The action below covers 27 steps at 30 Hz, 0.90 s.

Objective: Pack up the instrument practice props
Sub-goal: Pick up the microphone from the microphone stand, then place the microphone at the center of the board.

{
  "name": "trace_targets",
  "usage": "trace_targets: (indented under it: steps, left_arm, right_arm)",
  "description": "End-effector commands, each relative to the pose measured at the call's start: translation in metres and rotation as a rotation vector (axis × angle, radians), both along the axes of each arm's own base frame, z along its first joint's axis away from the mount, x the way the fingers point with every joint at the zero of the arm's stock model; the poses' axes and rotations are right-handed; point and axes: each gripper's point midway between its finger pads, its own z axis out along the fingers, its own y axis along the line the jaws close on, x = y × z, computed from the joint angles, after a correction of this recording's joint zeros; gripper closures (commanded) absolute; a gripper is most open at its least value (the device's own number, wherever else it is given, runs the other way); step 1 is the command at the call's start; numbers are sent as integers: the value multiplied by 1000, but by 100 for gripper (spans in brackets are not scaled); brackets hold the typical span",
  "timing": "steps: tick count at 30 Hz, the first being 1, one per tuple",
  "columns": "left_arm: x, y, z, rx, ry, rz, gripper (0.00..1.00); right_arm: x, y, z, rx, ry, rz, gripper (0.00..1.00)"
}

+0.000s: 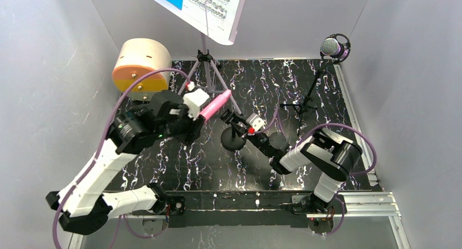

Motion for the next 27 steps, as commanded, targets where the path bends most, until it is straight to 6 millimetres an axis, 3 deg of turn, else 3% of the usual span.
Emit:
trace_targets:
  steps: [1, 9, 12, 18, 27]
  left_arm:
    - [-13, 44, 5, 78, -32, 88, 100]
    - [-14, 56, 17, 59, -92, 123, 100]
    - [-11, 52, 13, 66, -83, 120, 100]
    - [-6, 45, -2, 93, -50, 111, 100]
    - [-4, 30, -16, 73, -16, 74, 100]
  right_arm:
    - [24, -96, -117, -339, 139, -326, 99]
    - [23, -96, -116, -326, 150, -323, 97]
    - [22, -93, -112, -314, 148, -307, 89]
    - [18, -86, -92, -287, 136, -264, 57]
    - [2, -63, -53, -301, 120, -103, 34]
